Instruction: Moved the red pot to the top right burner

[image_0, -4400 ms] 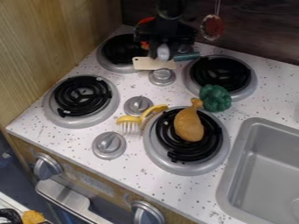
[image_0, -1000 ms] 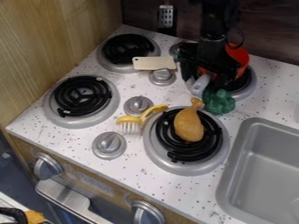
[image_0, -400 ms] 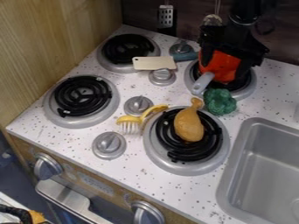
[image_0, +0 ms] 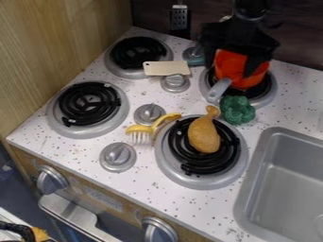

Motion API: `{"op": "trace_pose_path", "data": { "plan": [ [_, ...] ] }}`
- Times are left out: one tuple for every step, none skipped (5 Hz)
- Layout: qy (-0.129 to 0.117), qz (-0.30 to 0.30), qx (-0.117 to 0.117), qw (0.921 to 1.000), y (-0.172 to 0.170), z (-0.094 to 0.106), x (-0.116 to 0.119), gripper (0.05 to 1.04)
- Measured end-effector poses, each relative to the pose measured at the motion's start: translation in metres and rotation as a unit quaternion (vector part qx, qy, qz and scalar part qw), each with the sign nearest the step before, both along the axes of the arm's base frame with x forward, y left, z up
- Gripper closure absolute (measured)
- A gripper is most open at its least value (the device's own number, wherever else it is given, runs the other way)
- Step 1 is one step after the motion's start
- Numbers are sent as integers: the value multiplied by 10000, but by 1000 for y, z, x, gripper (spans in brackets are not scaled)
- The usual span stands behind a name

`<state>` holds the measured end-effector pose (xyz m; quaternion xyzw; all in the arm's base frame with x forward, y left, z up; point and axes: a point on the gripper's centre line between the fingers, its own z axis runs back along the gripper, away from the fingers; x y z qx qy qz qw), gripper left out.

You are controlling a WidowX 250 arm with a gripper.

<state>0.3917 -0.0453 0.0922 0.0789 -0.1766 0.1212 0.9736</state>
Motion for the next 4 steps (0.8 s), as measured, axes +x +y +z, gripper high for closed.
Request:
{"op": "trace_pose_path", "data": {
  "plan": [
    [-135, 444, -29, 9989, 16, 7, -12, 84],
    [-177, 659, 45, 9977, 35, 5, -19, 84],
    [-446, 787, 59, 9959, 80, 0, -13, 84],
    [-657, 636, -82, 9958, 110, -4, -4, 84]
  ]
}}
